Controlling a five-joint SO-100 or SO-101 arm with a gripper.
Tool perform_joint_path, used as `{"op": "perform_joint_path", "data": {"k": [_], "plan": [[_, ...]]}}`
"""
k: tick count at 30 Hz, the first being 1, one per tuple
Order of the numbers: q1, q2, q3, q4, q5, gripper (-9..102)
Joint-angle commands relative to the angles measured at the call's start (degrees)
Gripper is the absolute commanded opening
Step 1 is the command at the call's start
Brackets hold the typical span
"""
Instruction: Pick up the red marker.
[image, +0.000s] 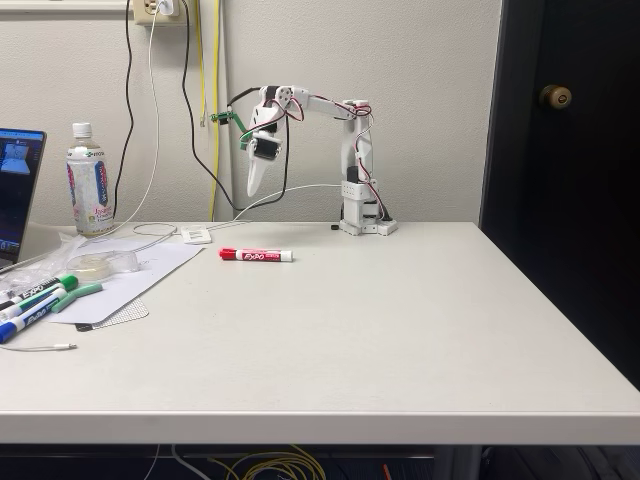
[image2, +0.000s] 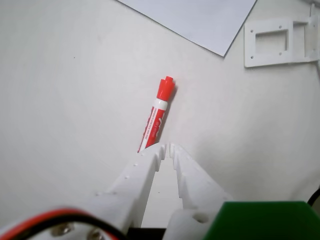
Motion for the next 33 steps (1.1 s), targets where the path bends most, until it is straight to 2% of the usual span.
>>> {"op": "perform_joint_path", "data": {"k": [1,3,11,22,26,33], "plan": [[-1.2,1.0,-3.4,-1.8,10.4,0],[-1.2,1.7,-3.5,-3.0,14.7,0],[-0.4,1.1,-3.5,-4.0,21.1,0],[-0.8,-4.0,-3.3,-1.2,24.1,1],[-0.8,-5.4,-3.4,-0.7,24.1,8],[-1.0,-6.9,-2.9,1.7,24.3,10]]}}
